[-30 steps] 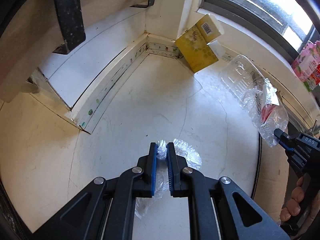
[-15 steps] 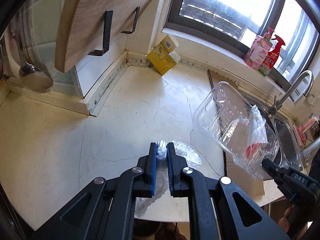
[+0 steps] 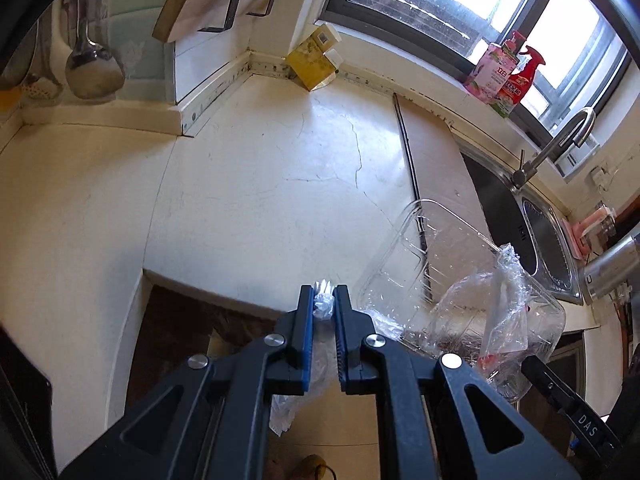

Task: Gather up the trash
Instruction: 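Carry the plastic wrap and food tray down over the bin and open both grippers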

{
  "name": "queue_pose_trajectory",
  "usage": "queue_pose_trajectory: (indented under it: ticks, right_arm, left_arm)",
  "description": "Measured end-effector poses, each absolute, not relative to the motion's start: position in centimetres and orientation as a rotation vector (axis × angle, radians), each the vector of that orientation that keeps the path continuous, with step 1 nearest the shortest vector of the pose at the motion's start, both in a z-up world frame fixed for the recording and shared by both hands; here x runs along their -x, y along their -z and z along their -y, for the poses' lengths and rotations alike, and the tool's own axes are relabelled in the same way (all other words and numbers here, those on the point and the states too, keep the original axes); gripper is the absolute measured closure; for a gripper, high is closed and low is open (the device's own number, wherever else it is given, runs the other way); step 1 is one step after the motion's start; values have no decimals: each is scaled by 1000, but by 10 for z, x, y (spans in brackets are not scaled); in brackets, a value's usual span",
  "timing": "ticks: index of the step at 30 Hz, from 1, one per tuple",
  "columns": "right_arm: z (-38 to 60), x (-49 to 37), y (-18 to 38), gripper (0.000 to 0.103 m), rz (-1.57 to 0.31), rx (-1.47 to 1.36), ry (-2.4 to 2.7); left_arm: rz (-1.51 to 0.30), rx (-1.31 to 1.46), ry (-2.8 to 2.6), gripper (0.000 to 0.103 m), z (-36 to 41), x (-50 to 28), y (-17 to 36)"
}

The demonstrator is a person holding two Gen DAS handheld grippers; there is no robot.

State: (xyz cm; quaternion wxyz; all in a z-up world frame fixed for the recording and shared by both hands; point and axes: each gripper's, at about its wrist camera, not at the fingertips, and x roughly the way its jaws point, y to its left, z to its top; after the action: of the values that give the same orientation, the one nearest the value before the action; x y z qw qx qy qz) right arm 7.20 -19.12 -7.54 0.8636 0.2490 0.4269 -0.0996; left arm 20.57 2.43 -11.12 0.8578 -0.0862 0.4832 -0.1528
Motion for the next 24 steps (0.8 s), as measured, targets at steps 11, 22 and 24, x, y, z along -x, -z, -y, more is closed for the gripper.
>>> queue_pose_trajectory:
  ticks: [11,22,24]
  right_arm:
    - [164,-27,152,97,-1029,-382,129]
    - [138,-47,301,97,-1201,-233,235]
    - [132,-58,331,97,-1226,-201,261]
  left_arm:
    - [-1135,199,189,96,-41,-128,203]
    - [-1331,297,105,96,-76,-141,373]
    - [-1348,284,99,96,-78,-150,402]
